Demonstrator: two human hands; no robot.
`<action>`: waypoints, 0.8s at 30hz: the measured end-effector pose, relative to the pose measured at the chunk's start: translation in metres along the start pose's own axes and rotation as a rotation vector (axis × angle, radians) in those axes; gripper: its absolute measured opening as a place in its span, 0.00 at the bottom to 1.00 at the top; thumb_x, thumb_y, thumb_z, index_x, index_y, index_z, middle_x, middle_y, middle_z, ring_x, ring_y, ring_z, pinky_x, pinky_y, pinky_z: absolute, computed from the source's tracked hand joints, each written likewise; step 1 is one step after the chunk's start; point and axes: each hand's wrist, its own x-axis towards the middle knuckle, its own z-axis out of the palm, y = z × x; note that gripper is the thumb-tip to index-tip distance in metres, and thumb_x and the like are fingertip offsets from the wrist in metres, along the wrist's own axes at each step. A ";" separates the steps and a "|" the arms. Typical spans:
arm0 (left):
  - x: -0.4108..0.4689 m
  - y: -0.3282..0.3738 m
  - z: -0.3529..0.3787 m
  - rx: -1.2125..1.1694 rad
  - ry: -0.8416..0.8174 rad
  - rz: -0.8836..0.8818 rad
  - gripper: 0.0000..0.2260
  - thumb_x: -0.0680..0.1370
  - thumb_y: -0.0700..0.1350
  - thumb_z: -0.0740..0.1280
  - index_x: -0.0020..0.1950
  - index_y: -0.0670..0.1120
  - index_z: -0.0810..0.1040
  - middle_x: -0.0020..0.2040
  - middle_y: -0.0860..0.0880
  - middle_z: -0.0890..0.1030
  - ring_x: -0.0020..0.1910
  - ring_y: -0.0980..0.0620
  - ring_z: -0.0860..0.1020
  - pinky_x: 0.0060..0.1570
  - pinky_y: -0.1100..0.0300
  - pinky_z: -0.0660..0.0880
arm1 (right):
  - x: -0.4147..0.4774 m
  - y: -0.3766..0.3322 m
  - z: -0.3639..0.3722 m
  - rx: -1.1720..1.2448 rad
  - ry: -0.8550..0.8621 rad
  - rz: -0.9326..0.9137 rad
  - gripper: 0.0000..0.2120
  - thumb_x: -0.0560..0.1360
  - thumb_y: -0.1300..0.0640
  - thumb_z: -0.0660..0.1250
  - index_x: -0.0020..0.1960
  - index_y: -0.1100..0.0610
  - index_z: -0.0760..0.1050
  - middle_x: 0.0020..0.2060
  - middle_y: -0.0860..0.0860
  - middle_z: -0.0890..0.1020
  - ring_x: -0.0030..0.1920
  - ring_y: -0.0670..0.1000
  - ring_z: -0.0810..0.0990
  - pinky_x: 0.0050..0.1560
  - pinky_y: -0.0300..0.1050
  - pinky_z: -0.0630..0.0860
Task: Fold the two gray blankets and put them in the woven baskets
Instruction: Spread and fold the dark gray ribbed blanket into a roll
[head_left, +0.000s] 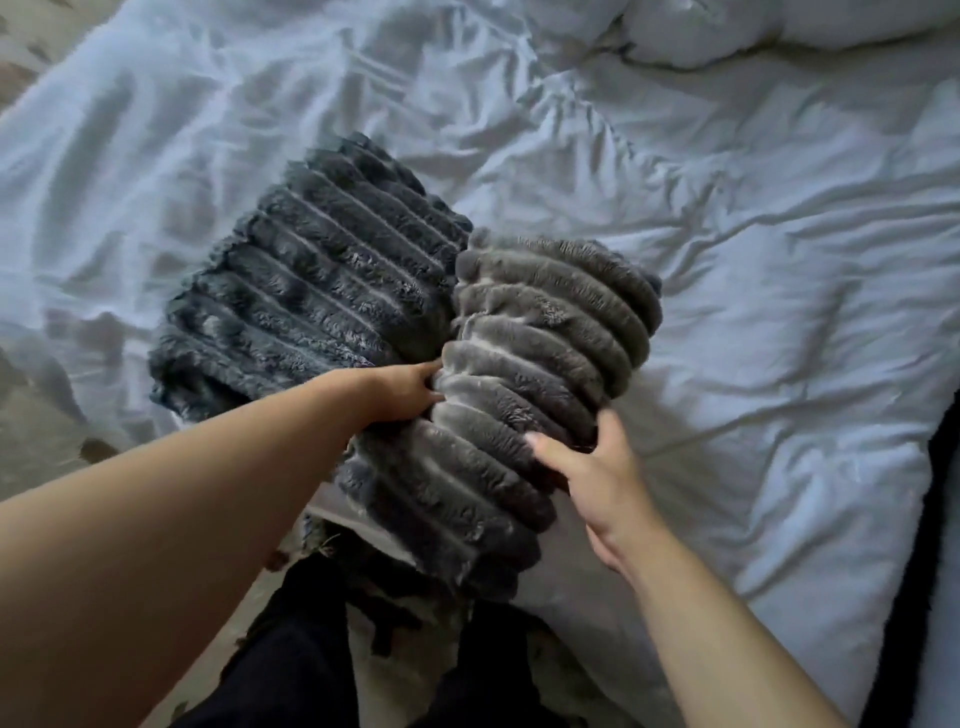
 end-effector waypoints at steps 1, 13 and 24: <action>-0.004 -0.005 -0.005 0.065 0.110 0.023 0.21 0.77 0.51 0.66 0.70 0.53 0.70 0.62 0.47 0.78 0.63 0.48 0.75 0.57 0.62 0.67 | -0.003 -0.007 0.014 -0.068 0.055 -0.021 0.31 0.62 0.54 0.76 0.63 0.46 0.71 0.50 0.42 0.84 0.52 0.44 0.82 0.53 0.44 0.78; -0.138 -0.059 -0.103 -0.147 0.697 -0.031 0.14 0.81 0.47 0.56 0.53 0.45 0.81 0.52 0.45 0.83 0.53 0.44 0.78 0.49 0.56 0.72 | 0.017 -0.141 0.200 -0.724 0.186 0.012 0.43 0.71 0.48 0.71 0.75 0.63 0.52 0.67 0.60 0.72 0.62 0.61 0.75 0.56 0.49 0.74; -0.140 -0.005 -0.102 -0.242 0.825 -0.352 0.19 0.80 0.50 0.48 0.68 0.52 0.70 0.69 0.46 0.70 0.72 0.43 0.62 0.70 0.34 0.46 | 0.048 -0.189 0.262 -0.441 -0.456 0.064 0.31 0.78 0.68 0.50 0.79 0.52 0.49 0.68 0.61 0.72 0.61 0.58 0.76 0.64 0.55 0.73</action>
